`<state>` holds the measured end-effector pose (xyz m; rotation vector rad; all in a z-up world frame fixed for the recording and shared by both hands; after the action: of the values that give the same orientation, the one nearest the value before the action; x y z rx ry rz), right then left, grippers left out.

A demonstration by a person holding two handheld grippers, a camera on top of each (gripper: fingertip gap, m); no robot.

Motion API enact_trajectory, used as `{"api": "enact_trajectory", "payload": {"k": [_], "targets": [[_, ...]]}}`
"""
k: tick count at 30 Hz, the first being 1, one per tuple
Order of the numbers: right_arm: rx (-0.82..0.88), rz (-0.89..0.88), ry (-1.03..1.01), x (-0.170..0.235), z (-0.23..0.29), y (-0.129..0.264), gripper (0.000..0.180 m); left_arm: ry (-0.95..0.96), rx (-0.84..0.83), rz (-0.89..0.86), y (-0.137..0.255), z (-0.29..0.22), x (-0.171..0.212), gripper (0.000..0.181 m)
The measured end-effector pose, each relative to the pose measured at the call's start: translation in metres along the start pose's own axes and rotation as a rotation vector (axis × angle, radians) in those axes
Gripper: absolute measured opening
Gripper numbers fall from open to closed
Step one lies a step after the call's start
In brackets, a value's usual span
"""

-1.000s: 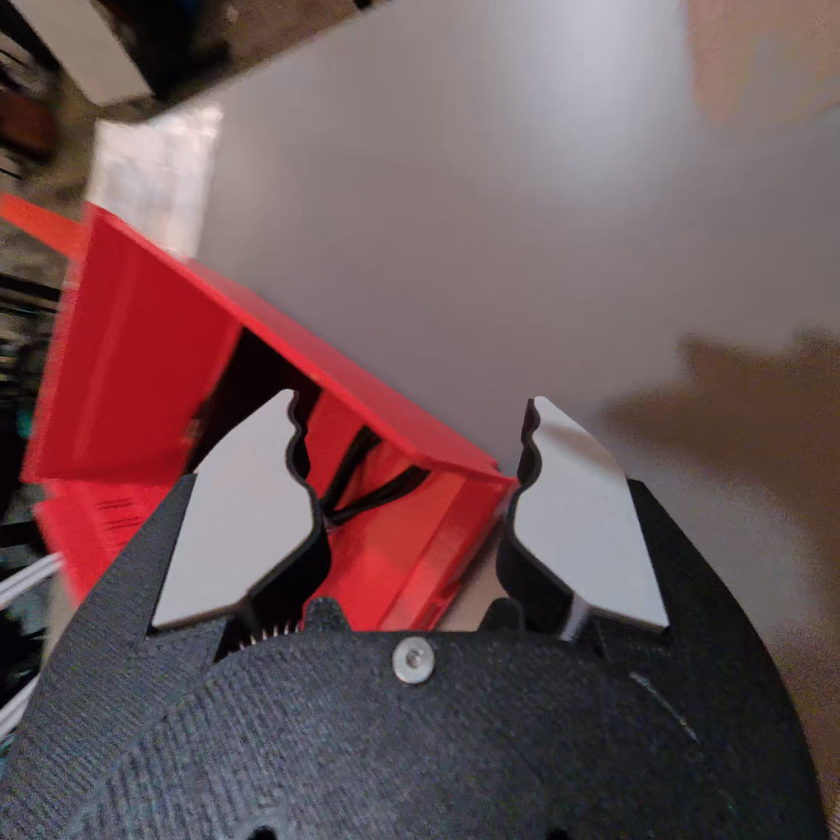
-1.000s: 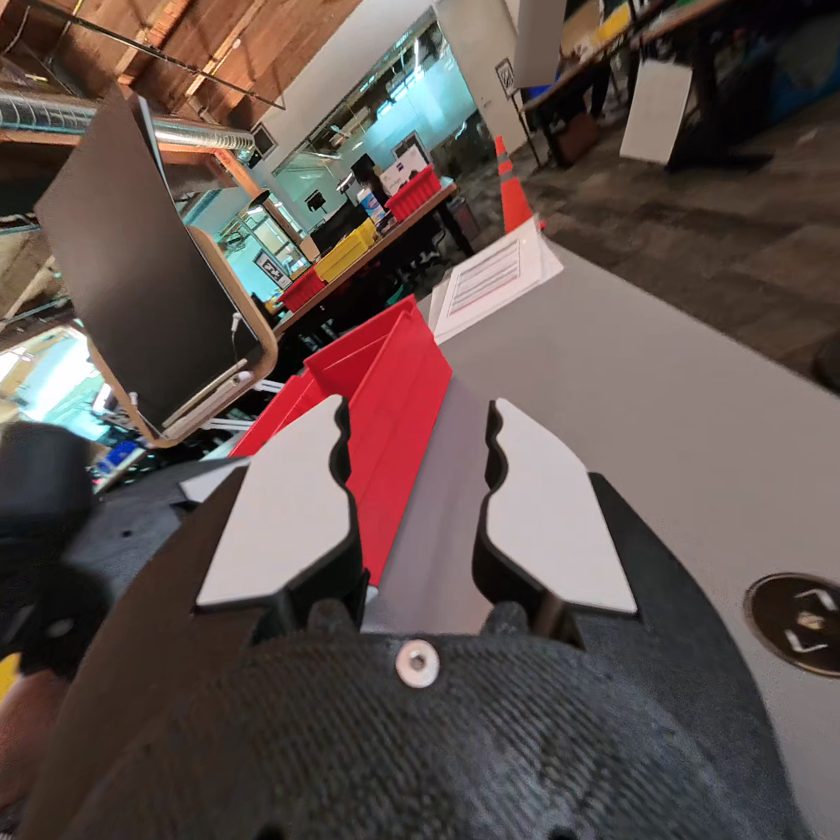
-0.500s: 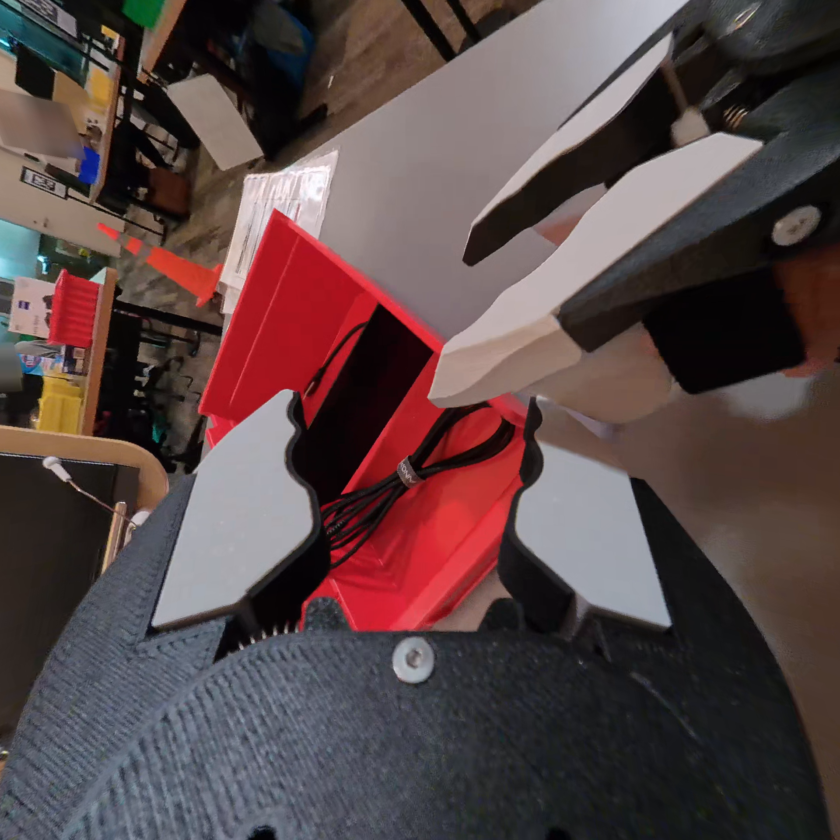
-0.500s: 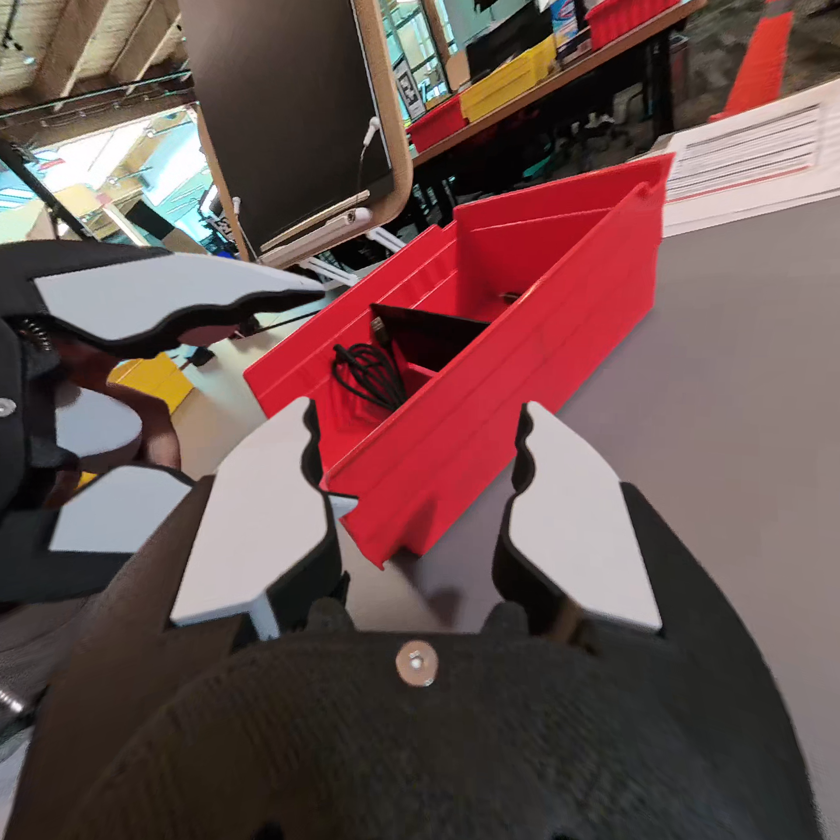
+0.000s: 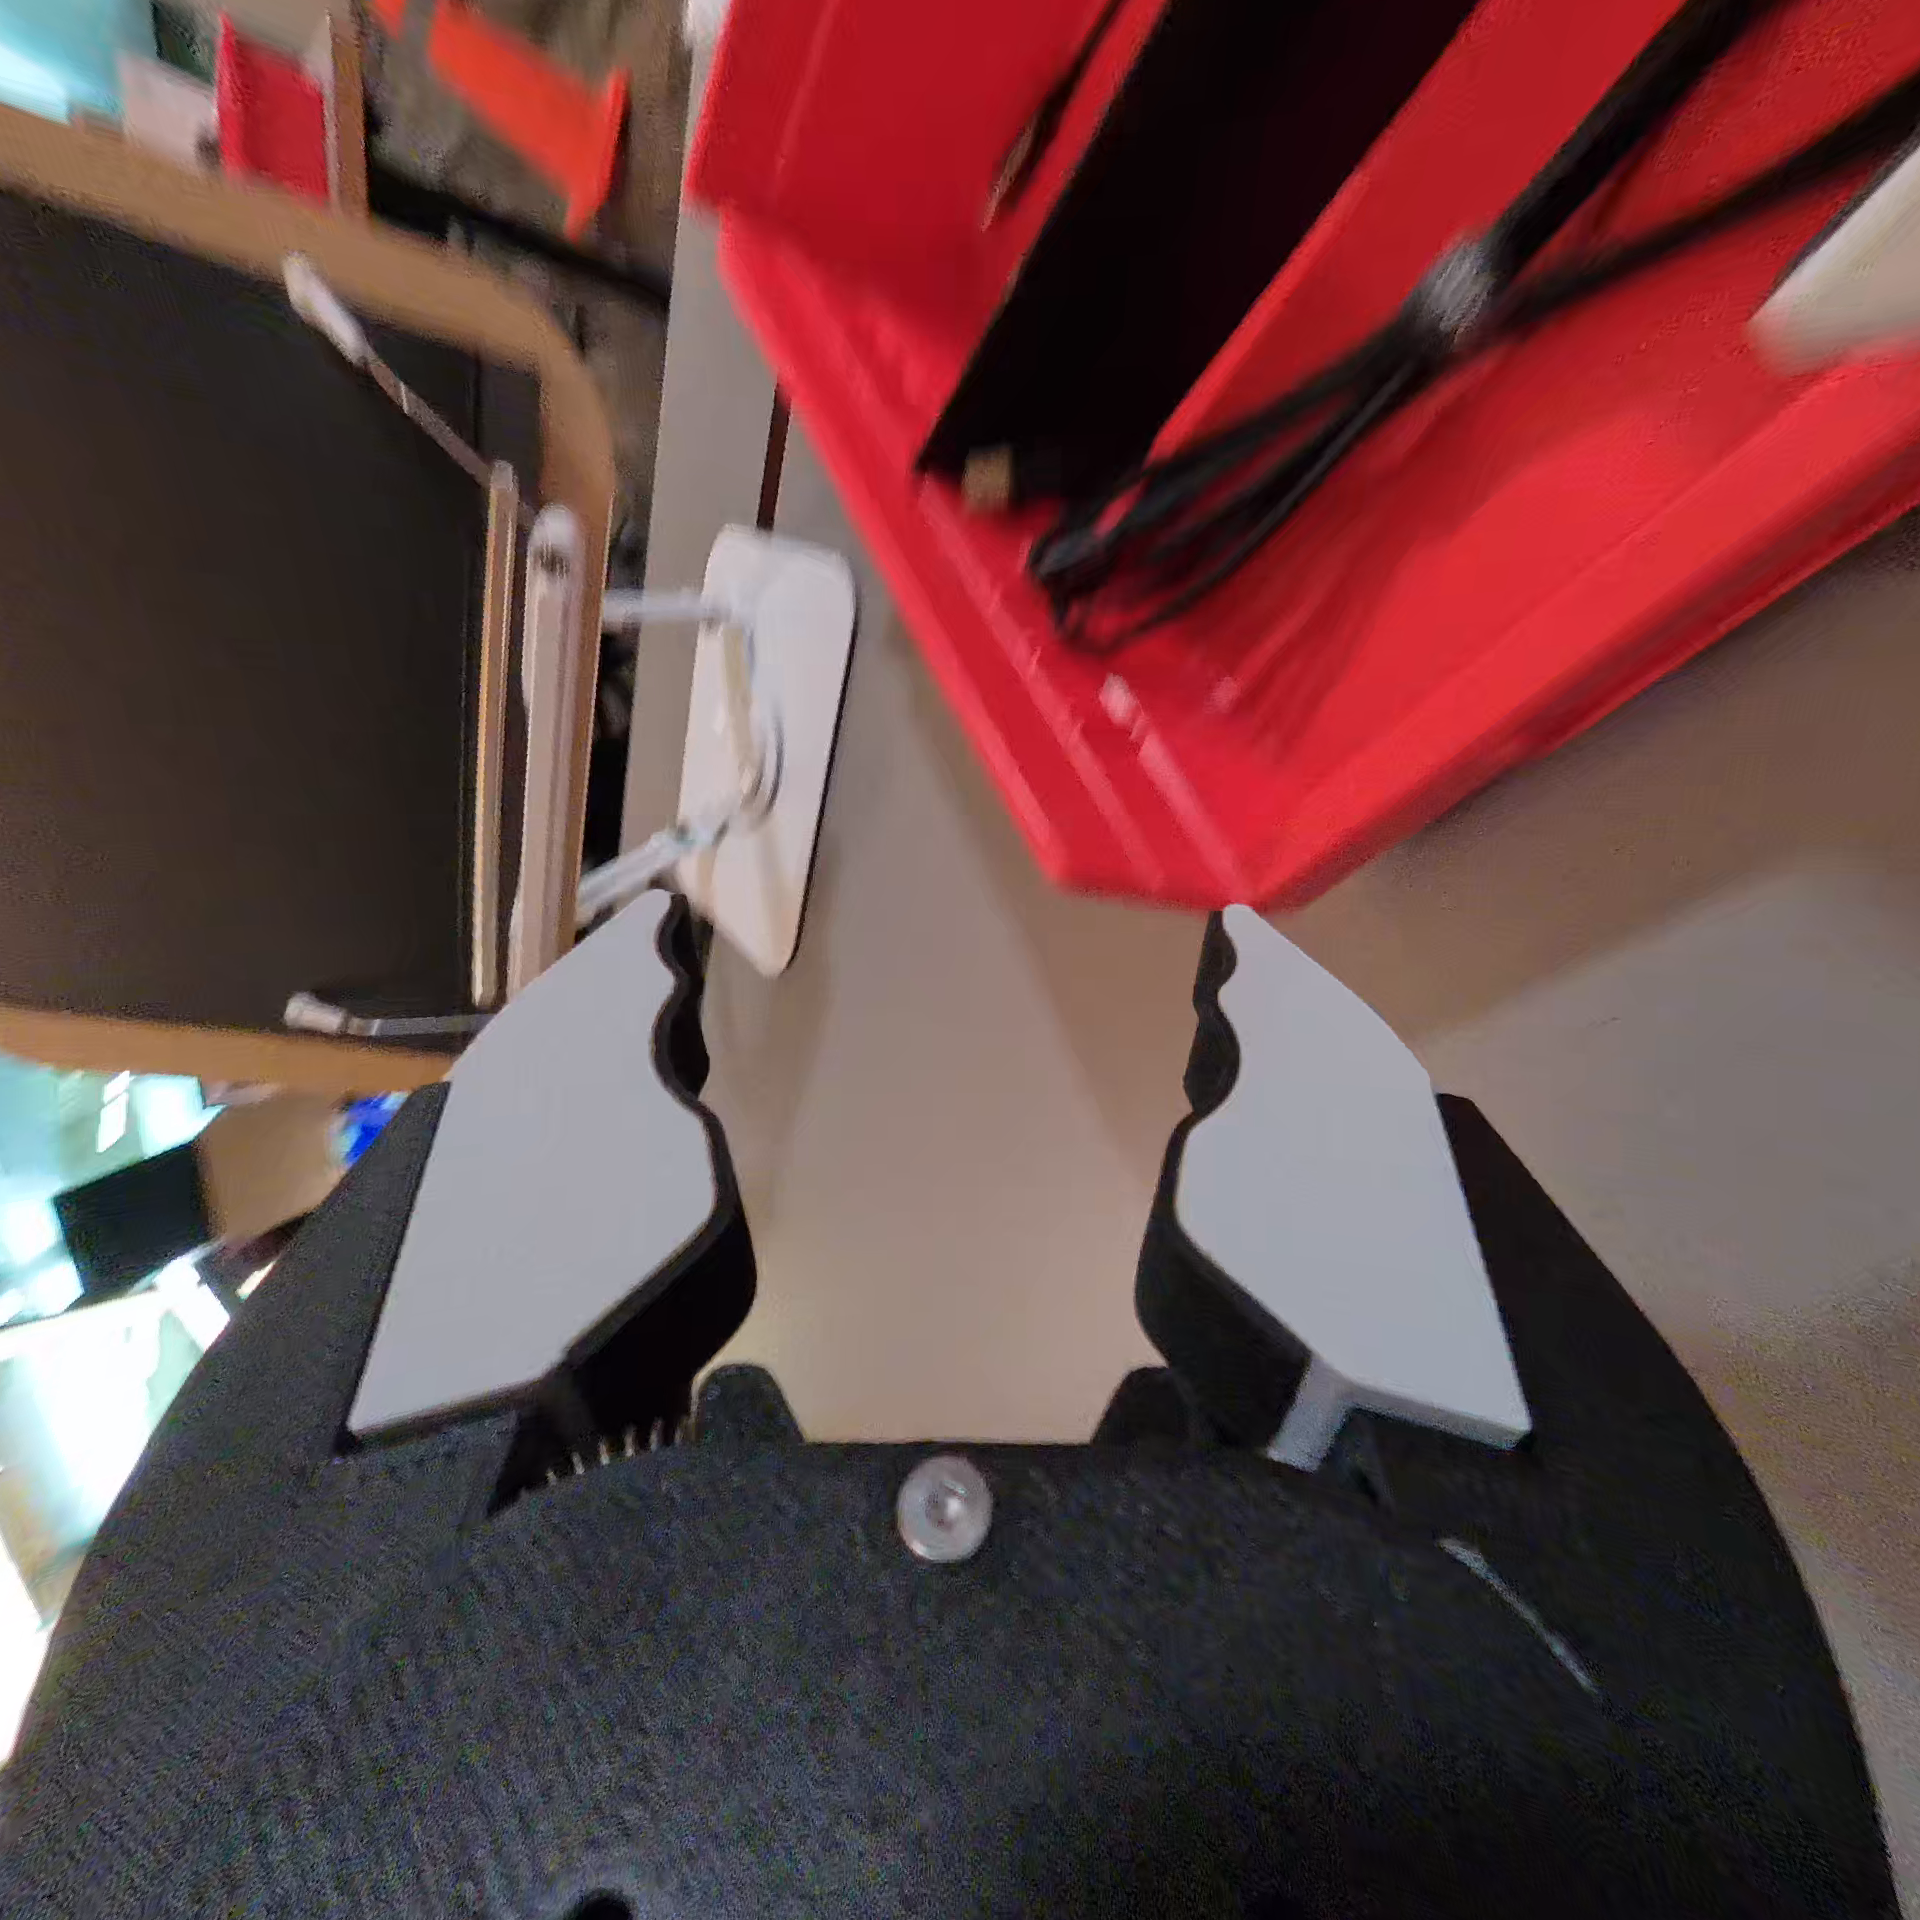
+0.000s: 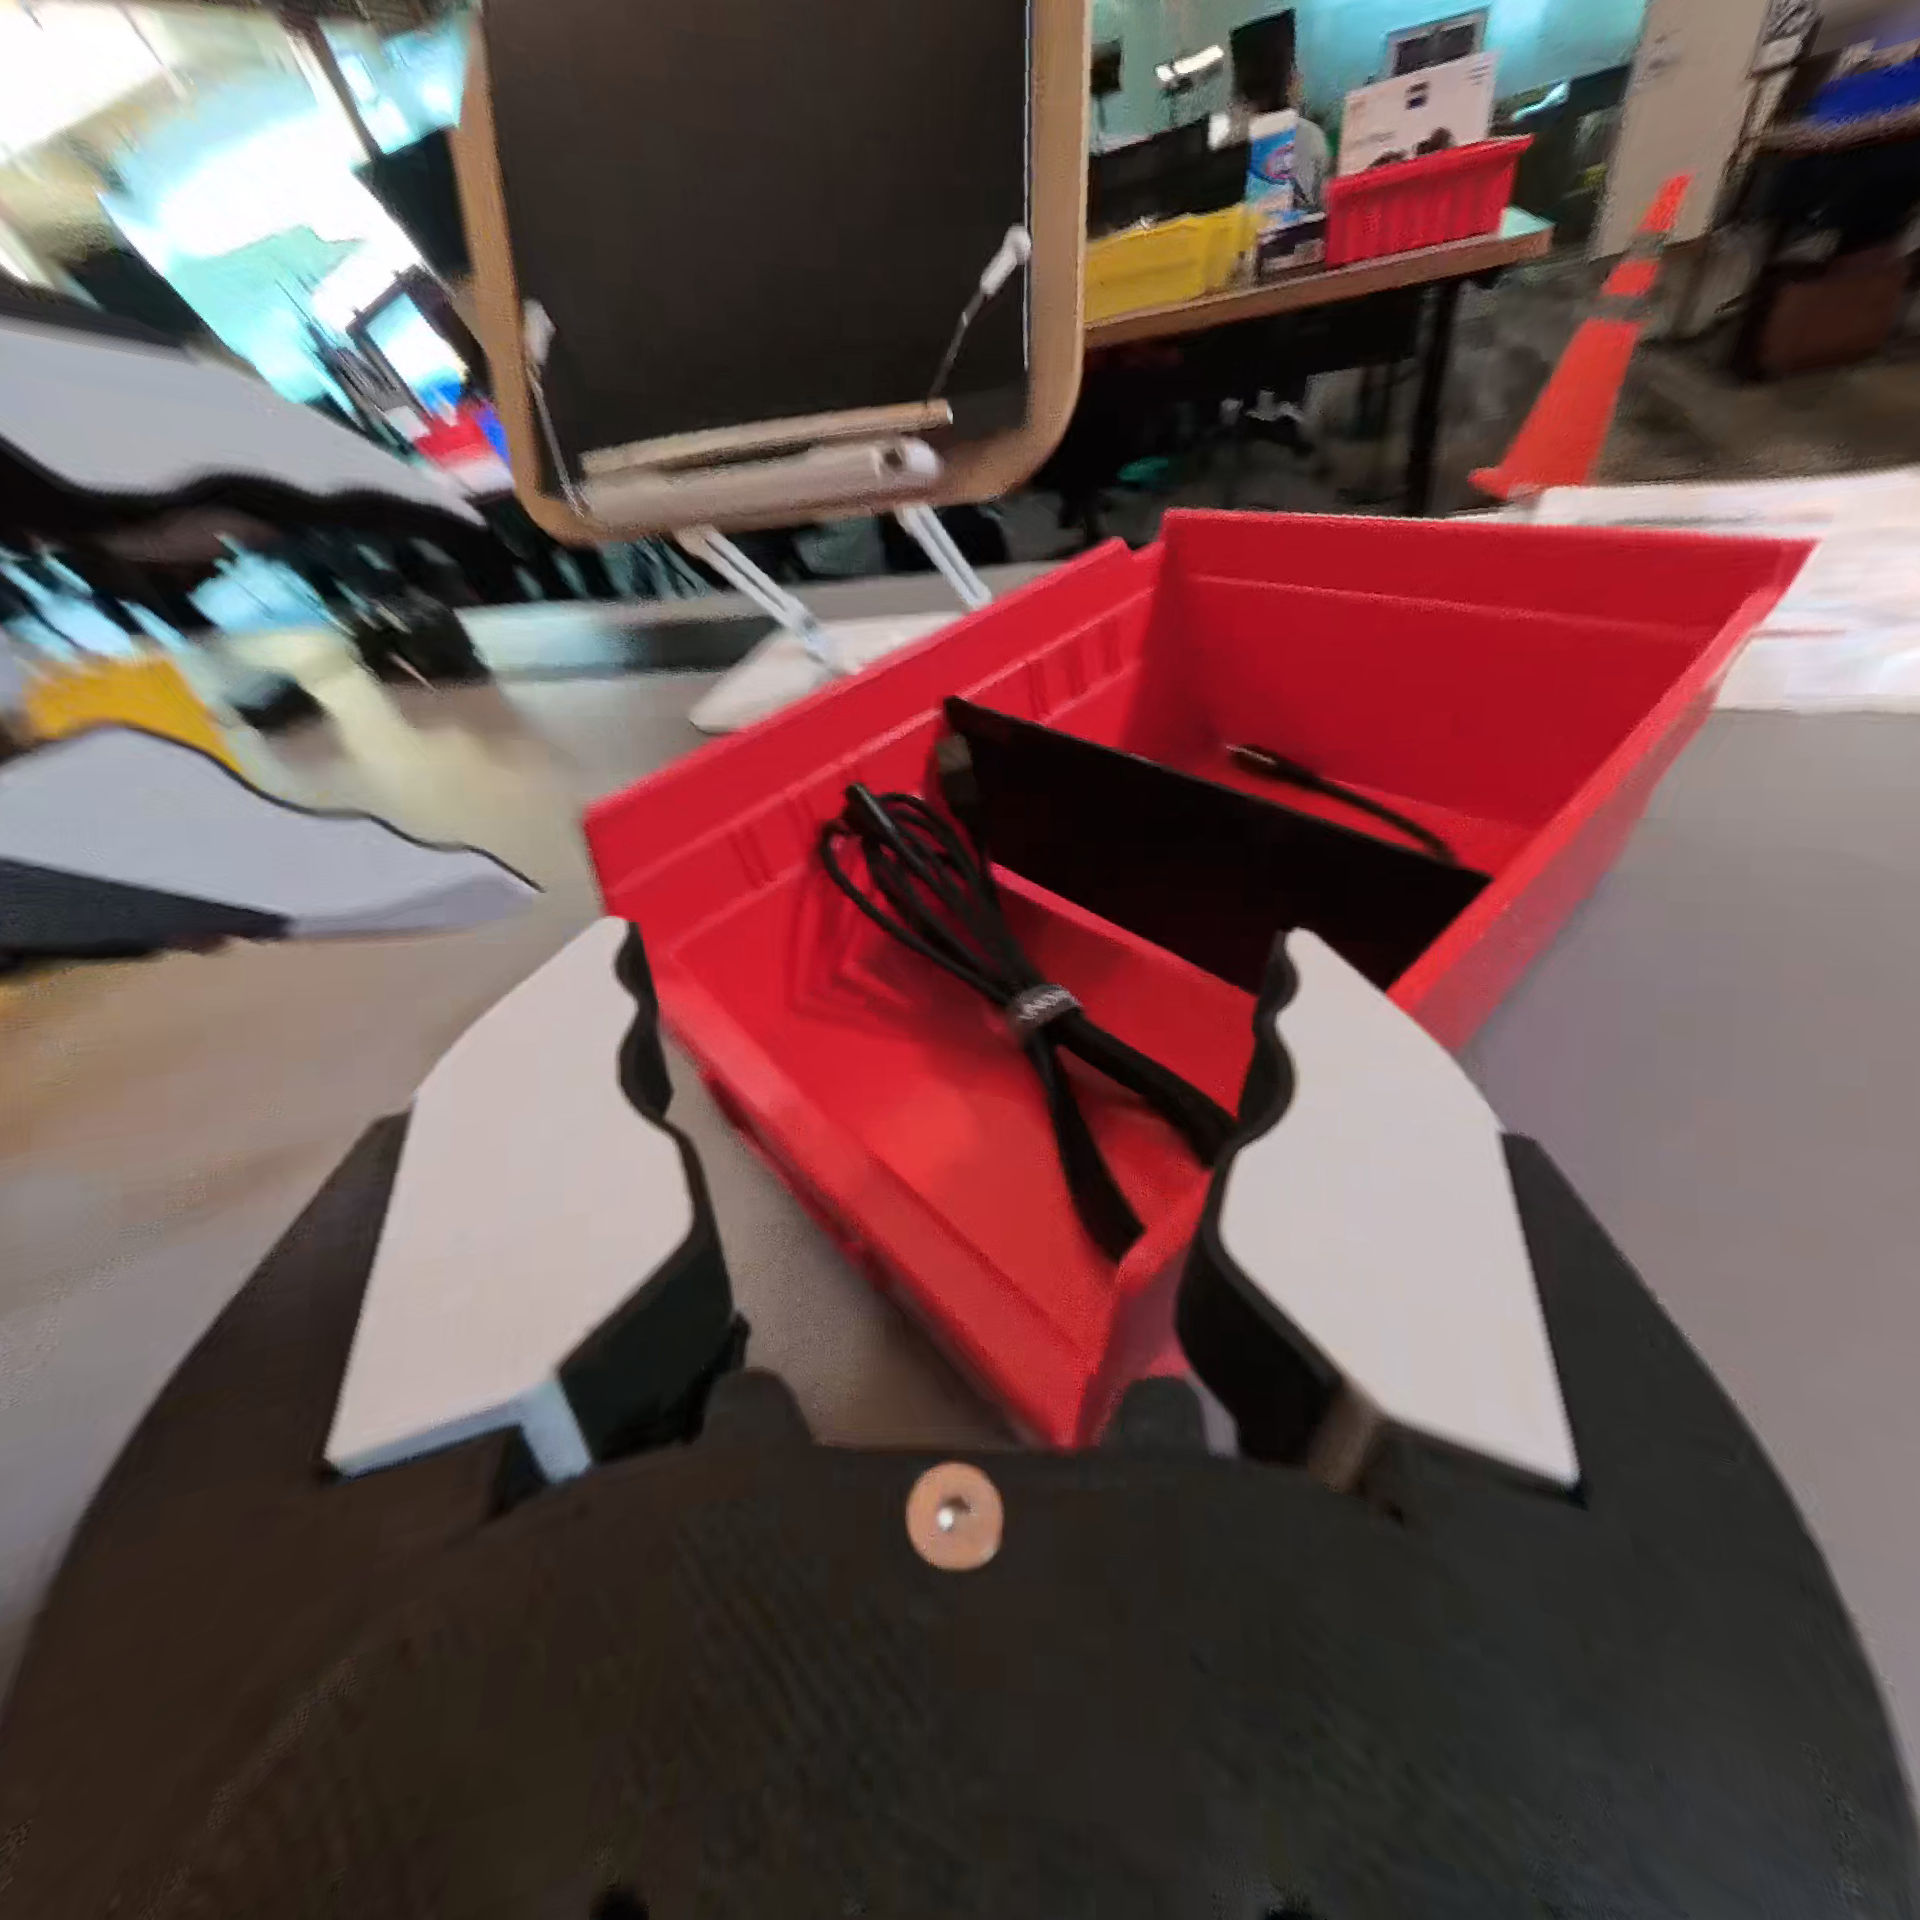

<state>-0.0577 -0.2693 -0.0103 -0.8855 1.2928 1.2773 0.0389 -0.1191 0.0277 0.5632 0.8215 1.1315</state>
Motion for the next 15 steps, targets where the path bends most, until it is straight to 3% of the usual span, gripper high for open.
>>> {"api": "enact_trajectory", "payload": {"k": [5,12,15], "targets": [[0.268,0.053,0.341,0.01,-0.017,-0.017,0.092,-0.001,-0.111,0.173,-0.03,-0.001,0.044,0.092],[0.409,0.116,0.275,0.012,-0.055,-0.015,0.098,-0.104,-0.155,0.211,-0.044,-0.005,0.039,0.091],[0.429,0.15,0.193,0.013,-0.075,-0.013,0.068,-0.124,-0.169,0.195,-0.048,-0.004,0.033,0.09]]}}
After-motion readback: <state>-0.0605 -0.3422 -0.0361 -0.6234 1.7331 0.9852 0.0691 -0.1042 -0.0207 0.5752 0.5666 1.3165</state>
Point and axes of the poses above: each gripper's, where its closed fingertips meet, y back along the fingers, x out of its underside, z = x × y across the jaws, the point moved 6 cm from there along y, back along the fingers, and after that the axes turned 14 degrees about x, right-handed, at the moved point
